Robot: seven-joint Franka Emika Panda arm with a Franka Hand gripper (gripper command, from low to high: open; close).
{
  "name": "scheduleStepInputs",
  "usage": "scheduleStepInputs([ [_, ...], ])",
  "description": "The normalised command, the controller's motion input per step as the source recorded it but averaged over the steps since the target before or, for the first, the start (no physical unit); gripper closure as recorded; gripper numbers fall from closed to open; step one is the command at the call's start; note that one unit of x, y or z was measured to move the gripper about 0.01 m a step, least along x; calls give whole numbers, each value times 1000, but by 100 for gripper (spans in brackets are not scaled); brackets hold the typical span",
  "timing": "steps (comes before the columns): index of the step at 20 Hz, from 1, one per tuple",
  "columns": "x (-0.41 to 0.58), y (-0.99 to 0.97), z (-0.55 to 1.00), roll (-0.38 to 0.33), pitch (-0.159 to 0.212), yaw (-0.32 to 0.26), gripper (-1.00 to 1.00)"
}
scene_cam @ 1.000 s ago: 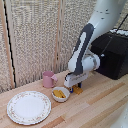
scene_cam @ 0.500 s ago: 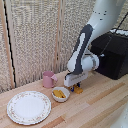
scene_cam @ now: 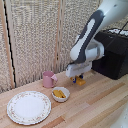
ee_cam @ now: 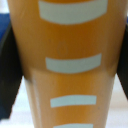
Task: Bring your hand's grasp to the bread. Hold the bread tenderly using the grip of your hand. Carefully pick up the bread and hover it over the white plate. Politely place it atop the plate.
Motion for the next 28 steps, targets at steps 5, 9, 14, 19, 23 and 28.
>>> scheduleStepInputs([
  [5,344,351,905,39,92,0,100],
  [9,309,635,710,89,123,0,100],
  [14,190,844,482,87,134,1,100],
  [19,182,947,165,8,126,0,100],
  [23,139,1000,-16,-6,45,0,100],
  [28,175,999,-130,-12,10,0,100],
])
